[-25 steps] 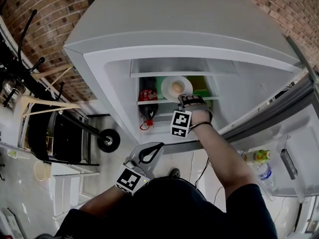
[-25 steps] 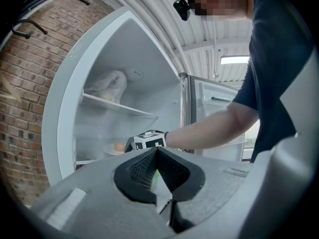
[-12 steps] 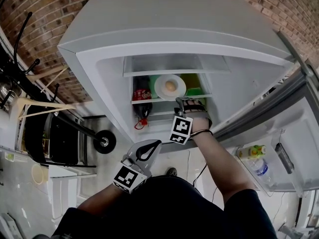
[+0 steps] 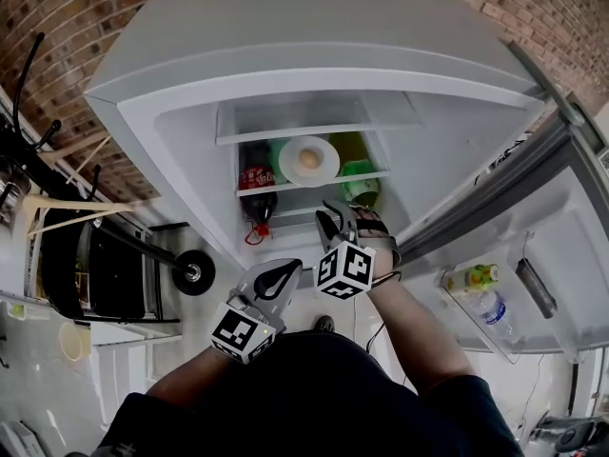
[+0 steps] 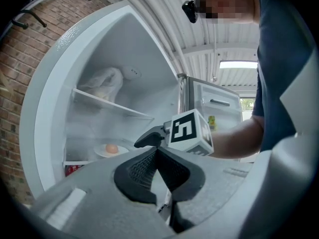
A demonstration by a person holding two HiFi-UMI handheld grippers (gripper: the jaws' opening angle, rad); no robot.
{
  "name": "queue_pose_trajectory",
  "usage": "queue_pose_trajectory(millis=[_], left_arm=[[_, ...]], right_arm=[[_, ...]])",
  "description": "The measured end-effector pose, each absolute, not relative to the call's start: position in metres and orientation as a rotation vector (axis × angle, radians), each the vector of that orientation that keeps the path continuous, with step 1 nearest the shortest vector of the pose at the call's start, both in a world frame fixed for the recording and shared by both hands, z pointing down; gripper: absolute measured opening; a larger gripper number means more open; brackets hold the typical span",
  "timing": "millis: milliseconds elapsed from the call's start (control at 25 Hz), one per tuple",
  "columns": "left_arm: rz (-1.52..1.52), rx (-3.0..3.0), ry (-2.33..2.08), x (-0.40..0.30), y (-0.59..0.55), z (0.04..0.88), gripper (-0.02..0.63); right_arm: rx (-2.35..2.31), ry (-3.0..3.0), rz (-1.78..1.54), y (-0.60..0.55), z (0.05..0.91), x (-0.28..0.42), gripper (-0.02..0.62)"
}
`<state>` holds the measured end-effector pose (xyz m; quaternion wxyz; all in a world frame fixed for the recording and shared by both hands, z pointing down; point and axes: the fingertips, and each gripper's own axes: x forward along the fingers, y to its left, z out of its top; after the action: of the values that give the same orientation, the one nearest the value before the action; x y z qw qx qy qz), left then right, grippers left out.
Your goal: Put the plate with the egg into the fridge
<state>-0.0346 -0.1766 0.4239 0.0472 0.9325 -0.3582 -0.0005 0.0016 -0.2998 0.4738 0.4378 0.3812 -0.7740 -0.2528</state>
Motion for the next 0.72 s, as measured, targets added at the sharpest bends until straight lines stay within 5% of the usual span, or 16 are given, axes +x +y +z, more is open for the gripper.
queue_pose_trajectory(millis=[720], left_arm=[[-0.045,2.846,-1.097,-0.02,-0.182,0.41,0.005]], right_arm=[[1.141,-2.611,-0.108,-0.219,0.418,-0.004,0.012]])
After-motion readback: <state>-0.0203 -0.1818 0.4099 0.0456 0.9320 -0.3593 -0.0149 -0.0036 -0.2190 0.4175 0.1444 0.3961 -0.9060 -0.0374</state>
